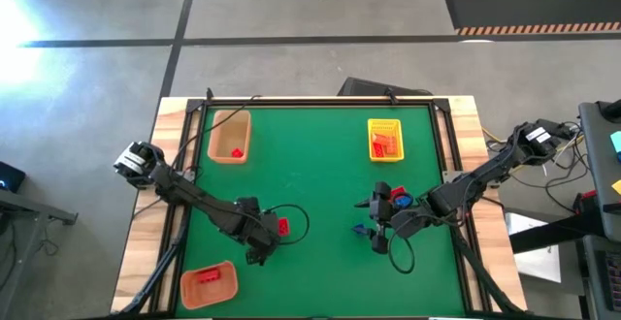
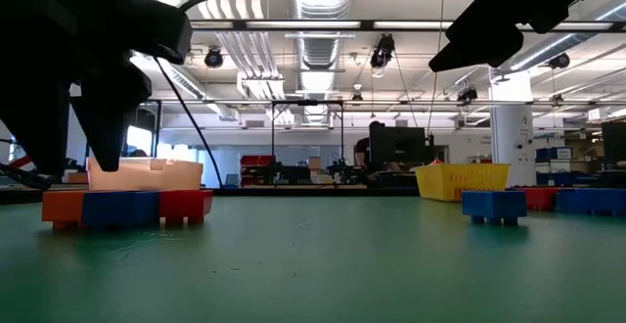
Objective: Sort & place blocks by color
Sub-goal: Put the orange game piece into the yellow bin
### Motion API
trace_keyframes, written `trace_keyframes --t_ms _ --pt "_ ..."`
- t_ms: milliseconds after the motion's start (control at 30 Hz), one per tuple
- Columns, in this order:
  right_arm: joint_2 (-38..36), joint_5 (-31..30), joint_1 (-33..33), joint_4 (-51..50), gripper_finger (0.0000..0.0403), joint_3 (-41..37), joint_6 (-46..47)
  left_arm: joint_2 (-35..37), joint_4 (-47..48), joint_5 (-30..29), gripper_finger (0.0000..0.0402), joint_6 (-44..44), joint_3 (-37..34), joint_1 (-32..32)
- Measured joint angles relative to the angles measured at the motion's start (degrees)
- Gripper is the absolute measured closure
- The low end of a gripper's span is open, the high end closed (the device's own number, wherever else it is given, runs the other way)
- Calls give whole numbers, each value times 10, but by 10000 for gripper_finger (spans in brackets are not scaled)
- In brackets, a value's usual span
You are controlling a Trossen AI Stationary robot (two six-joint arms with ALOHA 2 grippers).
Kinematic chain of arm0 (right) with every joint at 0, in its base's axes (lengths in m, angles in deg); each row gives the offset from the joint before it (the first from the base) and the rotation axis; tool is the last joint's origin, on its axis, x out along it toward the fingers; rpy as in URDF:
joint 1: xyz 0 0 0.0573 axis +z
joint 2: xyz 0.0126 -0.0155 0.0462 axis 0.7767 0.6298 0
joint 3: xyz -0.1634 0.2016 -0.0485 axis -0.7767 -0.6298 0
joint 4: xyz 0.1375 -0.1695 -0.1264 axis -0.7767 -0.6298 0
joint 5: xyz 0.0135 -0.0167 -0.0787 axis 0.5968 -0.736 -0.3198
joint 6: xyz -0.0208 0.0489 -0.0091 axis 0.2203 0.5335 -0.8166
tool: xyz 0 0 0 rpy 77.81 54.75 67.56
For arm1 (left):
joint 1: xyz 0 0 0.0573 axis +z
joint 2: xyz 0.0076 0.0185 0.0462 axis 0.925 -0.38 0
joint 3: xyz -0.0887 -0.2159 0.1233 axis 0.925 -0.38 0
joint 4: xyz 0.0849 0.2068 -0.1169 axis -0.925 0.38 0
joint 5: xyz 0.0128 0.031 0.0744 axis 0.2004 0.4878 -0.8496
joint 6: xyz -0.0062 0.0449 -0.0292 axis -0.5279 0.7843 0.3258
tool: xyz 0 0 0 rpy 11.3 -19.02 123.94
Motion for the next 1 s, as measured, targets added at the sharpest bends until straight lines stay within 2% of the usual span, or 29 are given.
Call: trace_keyframes --t_ms 400,800,900,1000 --pt "0 0 0 0 101 0 0 0 -52 -8 20 43 -14 0" --pt "0 0 0 0 101 0 0 0 -114 -17 21 39 -83 7" --pt "0 0 0 0 101 0 -1 0 -136 -17 35 39 -92 7" --pt "0 0 0 0 101 -1 -8 0 -135 -28 70 41 -91 7"
